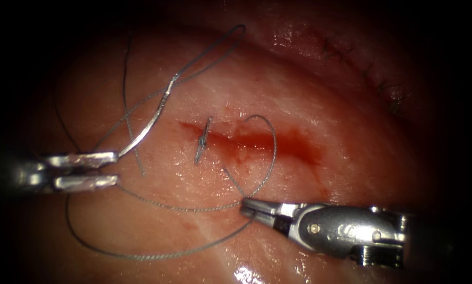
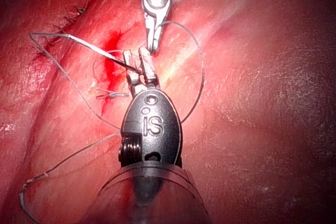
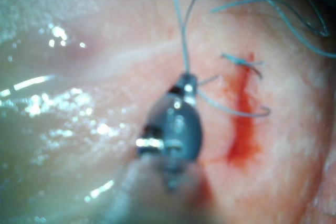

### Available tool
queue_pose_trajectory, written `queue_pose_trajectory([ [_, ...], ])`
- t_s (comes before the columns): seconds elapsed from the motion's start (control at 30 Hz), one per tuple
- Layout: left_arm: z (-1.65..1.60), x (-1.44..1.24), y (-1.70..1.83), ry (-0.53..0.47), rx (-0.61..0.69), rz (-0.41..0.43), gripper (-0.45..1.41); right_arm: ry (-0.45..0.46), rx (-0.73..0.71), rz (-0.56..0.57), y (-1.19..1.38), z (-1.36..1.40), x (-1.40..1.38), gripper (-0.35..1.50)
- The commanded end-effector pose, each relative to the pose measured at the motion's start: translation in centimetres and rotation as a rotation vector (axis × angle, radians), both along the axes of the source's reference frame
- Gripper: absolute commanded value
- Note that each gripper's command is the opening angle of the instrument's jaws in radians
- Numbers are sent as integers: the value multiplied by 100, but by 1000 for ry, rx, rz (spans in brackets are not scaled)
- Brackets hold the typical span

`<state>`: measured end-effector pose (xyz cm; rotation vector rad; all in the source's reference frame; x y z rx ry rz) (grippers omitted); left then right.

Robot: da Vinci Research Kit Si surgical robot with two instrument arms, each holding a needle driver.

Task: Wound Closure

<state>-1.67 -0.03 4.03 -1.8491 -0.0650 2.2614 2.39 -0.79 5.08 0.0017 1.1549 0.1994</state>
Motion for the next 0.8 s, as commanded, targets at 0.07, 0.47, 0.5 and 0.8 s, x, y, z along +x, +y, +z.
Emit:
queue_pose_trajectory([
  [0.07,6,-9,-10,-19,5,19,-45,1,0,-2,-27,-10,-16,-35],
  [0.47,-16,13,4,8,17,-22,-45,-22,35,-52,-119,-64,-93,-35],
  [0.5,-18,16,5,10,19,-26,-45,-30,35,-58,-122,-68,-96,-35],
  [0.8,-38,65,27,20,-5,-84,-45,-59,81,-197,-150,-113,-117,-35],
])
